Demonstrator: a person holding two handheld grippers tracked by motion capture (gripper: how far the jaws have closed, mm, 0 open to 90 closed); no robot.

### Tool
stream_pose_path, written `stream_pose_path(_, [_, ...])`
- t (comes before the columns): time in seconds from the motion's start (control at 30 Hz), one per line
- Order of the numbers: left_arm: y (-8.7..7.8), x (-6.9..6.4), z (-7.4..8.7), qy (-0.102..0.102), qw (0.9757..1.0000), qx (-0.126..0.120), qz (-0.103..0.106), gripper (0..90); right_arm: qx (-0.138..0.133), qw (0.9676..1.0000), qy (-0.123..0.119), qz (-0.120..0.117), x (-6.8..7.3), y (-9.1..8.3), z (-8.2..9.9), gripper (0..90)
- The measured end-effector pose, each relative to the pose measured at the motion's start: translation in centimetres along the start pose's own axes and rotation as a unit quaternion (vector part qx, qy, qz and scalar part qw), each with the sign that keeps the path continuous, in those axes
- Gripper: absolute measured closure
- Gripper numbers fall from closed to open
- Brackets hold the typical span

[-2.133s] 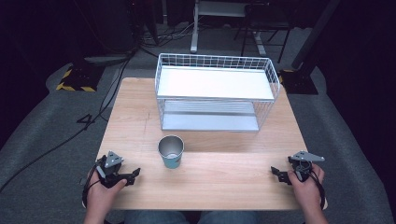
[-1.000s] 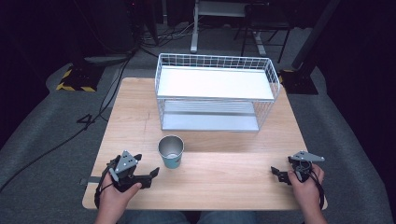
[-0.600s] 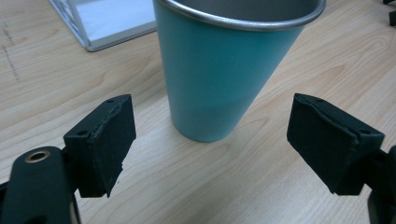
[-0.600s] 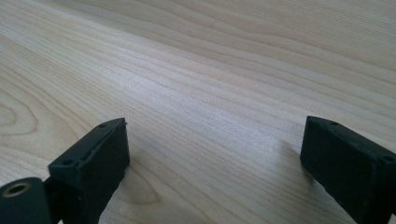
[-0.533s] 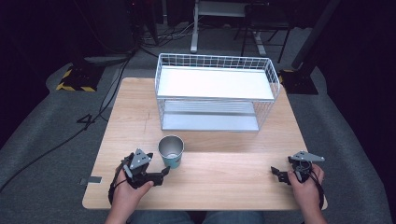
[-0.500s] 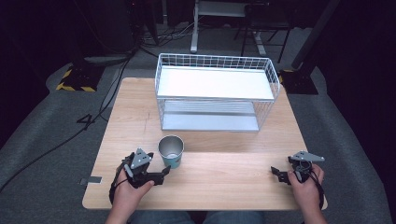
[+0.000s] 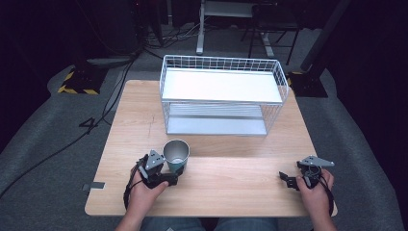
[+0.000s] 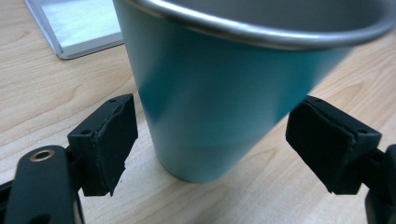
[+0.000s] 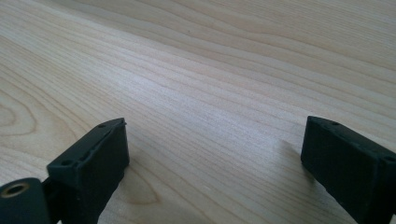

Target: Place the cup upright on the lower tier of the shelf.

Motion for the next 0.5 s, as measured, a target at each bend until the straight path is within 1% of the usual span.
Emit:
stream_pose_path(0.1, [0.3,0.1,0.0,0.0,1.0,0.001,0.002,16.8,0.0,1.0,0.0,0.0,0.0,0.0,0.0,7.8])
stream_pose_path(0.17, [0.7,0.1,0.1,-0.003,1.0,0.002,0.004,16.6,0.0,1.0,0.0,0.0,0.0,0.0,0.0,7.8])
stream_pose_path(0.2, [0.8,0.2,0.1,0.001,1.0,0.002,0.001,16.6,0.0,1.0,0.0,0.0,0.0,0.0,0.0,7.8])
stream_pose_path(0.23, [1.2,0.1,0.1,0.006,0.9999,0.006,-0.006,16.8,0.0,1.0,0.0,0.0,0.0,0.0,0.0,7.8])
stream_pose_path(0.37, [1.5,0.1,0.1,0.008,0.9999,0.003,-0.012,16.9,0.0,1.0,0.0,0.0,0.0,0.0,0.0,7.8])
stream_pose_path(0.43, [1.7,0.1,0.1,0.013,0.9998,0.004,-0.015,17.1,0.0,1.0,0.0,0.0,0.0,0.0,0.0,7.8])
stream_pose_path(0.5, [2.0,0.1,0.1,0.013,0.9997,0.006,-0.018,17.3,0.0,1.0,0.0,0.0,0.0,0.0,0.0,7.8])
Point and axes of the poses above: each handheld gripper's, and its own axes: y roughly forward along the jaws, z roughly out of its underside, x roughly to its left, the point moved 4 cm from there along y, roughly forward along the jaws, and after that the axes turned 9 degrees about z, right-handed, at the moved point
